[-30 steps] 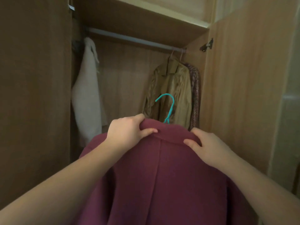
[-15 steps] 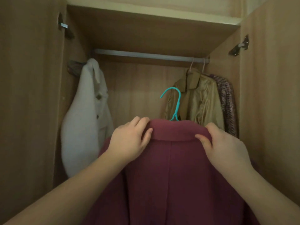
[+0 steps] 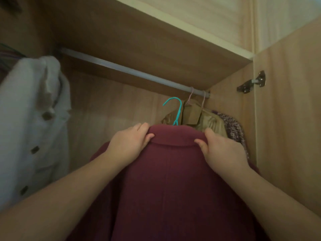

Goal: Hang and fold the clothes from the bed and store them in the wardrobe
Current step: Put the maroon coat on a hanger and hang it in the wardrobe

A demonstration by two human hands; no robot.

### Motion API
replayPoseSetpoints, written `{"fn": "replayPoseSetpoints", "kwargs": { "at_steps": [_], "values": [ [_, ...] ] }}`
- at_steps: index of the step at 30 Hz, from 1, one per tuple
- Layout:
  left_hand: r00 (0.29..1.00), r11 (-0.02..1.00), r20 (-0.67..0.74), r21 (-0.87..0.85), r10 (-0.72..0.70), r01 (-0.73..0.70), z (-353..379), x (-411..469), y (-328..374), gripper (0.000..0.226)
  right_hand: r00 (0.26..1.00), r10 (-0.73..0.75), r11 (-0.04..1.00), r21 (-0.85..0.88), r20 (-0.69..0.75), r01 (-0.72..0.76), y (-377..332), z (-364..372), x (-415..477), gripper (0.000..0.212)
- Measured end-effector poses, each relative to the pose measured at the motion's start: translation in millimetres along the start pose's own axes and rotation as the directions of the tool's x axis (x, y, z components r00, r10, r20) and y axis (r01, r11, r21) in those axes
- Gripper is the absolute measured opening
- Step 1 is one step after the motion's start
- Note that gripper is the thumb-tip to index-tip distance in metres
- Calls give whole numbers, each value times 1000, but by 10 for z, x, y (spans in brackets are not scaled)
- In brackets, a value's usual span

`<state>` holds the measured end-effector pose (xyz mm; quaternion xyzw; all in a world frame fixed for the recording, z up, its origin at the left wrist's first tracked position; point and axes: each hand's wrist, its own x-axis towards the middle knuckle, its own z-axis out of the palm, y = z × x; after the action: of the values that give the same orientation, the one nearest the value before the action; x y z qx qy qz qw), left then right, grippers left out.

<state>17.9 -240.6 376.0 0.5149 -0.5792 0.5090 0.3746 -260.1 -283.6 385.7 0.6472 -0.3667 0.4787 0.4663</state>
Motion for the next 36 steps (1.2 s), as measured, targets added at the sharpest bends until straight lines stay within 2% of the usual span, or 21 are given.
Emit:
{"fn": "replayPoseSetpoints", "kwargs": {
  "at_steps": [4,7,10,12,16,23,26,29,31,34,36],
  "values": [
    [994,993,33,-67,-99,101,572,491,-181,37,1000,-13,997,-71,1,13,54,410,540,34],
    [987,972,-29,-181,-160,152,922,872,-308,32,1000,4,989,-150,-5,-5,89,683,946,34],
    [973,957,-164,-266,-161,114,1273,1245,-375,35,998,52,979,-198,-30,-57,157,921,1282,34],
    [977,938,-183,-345,-109,40,1478,1465,-389,48,996,71,970,-231,-47,-80,204,1059,1472,36],
    [995,932,-88,-362,-40,6,1888,1781,-370,71,994,104,962,-250,-38,-110,314,1254,1797,36],
    [999,890,45,-455,-9,28,2316,2349,-450,75,987,157,938,-318,31,-139,401,1573,2282,36],
    [995,839,99,-540,-15,66,2512,2337,-460,74,982,162,934,-336,93,-122,366,1806,2253,35],
    [998,835,52,-547,-35,58,2731,2058,-426,70,982,154,921,-375,109,-103,330,1922,2060,40],
    [996,849,70,-520,-64,91,2760,1881,-388,68,985,143,926,-364,95,-99,319,1857,1930,42],
    [987,827,125,-540,-105,156,2521,1646,-235,69,984,53,929,-369,170,14,262,1604,1660,51],
    [991,810,99,-571,-89,130,2227,1440,-37,74,971,22,915,-397,238,76,205,1348,1345,59]
  ]
}}
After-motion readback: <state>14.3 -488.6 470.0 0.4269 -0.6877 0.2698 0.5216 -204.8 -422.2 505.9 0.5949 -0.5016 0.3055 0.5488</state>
